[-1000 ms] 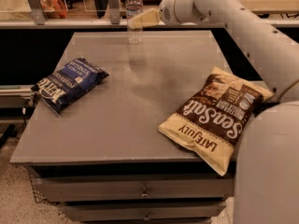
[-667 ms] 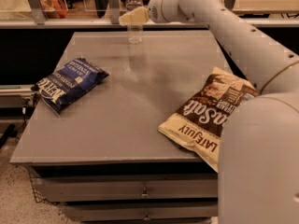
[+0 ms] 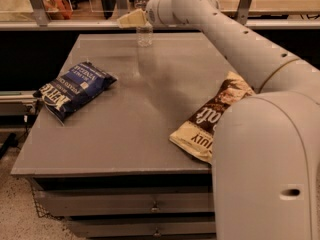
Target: Move water bottle near brown chip bag
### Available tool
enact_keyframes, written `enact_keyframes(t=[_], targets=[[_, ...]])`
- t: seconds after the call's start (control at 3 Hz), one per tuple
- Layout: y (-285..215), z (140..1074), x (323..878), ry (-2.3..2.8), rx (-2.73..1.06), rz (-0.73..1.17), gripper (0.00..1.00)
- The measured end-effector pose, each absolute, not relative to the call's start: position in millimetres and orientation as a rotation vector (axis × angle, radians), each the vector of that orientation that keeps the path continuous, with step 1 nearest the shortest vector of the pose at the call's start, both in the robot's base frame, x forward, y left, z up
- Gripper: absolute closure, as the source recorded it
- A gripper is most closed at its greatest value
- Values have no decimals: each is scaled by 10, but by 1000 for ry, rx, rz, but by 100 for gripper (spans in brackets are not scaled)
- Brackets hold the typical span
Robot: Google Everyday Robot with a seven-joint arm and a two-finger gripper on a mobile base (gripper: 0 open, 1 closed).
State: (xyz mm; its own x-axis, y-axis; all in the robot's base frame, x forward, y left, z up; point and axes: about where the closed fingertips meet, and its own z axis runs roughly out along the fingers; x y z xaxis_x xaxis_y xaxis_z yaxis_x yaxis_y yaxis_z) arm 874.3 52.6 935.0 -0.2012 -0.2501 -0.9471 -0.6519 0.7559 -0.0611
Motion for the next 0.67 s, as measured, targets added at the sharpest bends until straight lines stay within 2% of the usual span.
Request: enact_keyframes(t=[0.33, 0.67], targets=[[633, 9318, 8840, 1780, -680, 435, 14], [593, 9273, 8889, 1778, -650, 433, 45]])
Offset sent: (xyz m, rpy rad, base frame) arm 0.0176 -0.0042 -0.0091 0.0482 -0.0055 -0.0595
